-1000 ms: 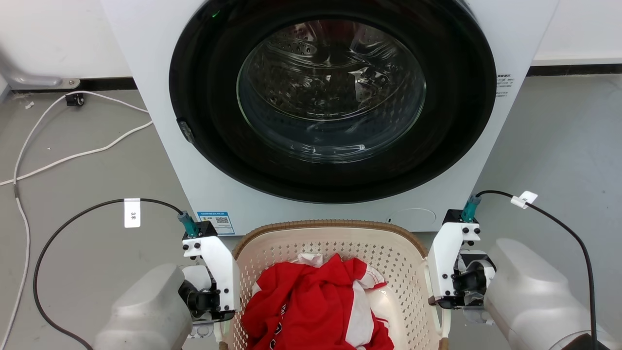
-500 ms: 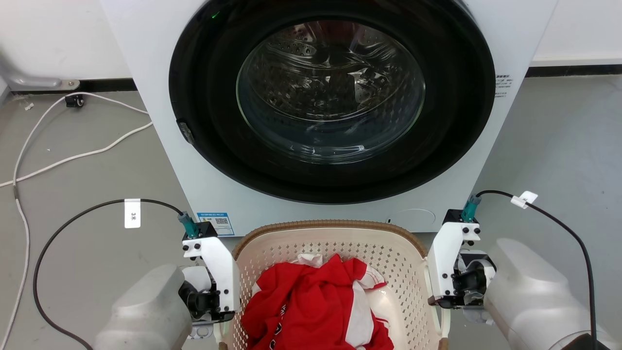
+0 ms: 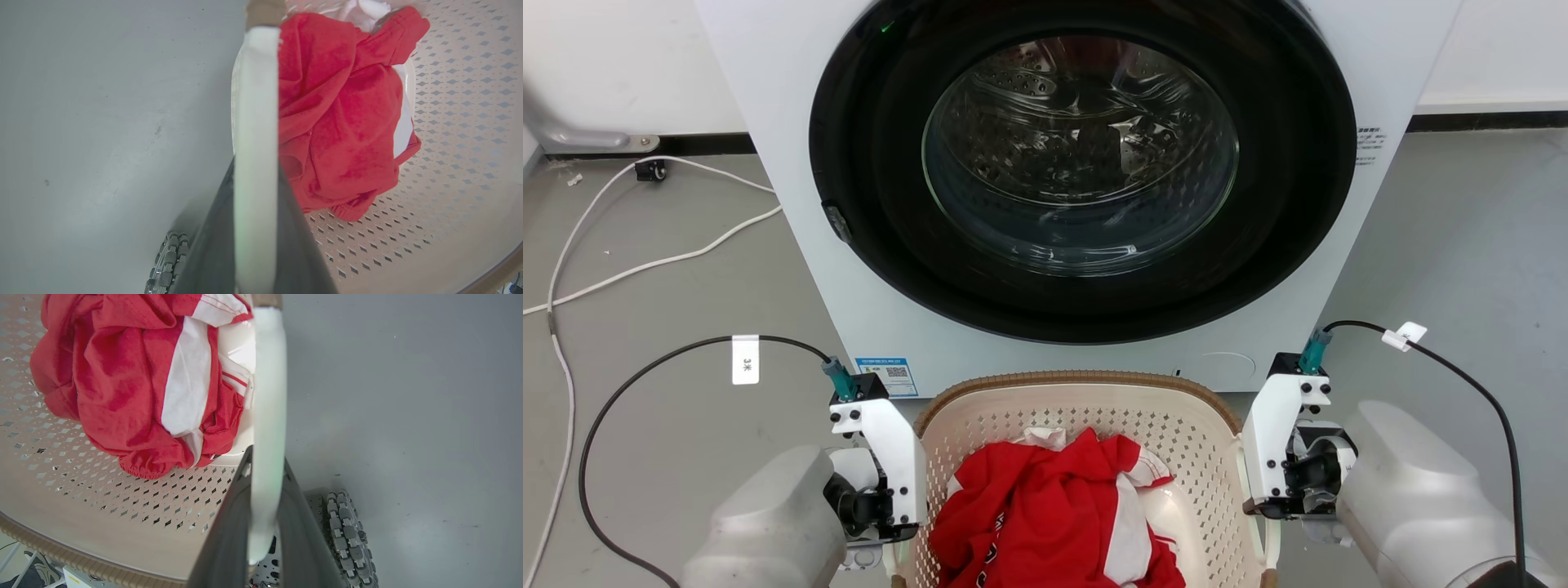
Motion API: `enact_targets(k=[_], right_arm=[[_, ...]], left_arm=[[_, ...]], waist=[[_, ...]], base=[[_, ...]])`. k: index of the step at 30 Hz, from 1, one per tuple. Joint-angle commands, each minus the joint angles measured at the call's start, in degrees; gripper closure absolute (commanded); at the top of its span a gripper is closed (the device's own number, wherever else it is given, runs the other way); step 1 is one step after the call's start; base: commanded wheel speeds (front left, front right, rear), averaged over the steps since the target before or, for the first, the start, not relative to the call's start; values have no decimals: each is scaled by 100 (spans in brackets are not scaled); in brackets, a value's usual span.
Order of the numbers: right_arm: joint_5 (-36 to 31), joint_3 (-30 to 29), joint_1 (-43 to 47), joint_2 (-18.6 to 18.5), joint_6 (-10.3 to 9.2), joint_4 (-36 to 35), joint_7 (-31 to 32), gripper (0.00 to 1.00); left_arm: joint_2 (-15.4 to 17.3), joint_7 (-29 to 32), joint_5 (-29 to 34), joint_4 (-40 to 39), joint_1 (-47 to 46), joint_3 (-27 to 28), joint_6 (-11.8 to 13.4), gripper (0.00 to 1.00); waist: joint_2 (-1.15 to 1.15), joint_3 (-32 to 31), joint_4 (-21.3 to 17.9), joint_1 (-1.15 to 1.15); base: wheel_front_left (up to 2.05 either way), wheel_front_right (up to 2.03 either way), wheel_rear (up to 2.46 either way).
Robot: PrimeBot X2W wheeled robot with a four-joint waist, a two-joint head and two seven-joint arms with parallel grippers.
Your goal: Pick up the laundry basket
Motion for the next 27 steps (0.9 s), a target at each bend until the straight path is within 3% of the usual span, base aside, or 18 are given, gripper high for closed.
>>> enact_targets(k=[1,27], right_arm=[[11,-38,59,188,77,-58,19,100],[-132,-224,77,201,77,-57,87,100]], left_arm=[[-154,-35,-59,-106,-13,-4,-69,100],[-131,-96,-187,-132,19,-113,-69,100]], waist=[[0,0,-1,0],[0,-16,-8,0]], base=[[0,0,0],[0,0,0]])
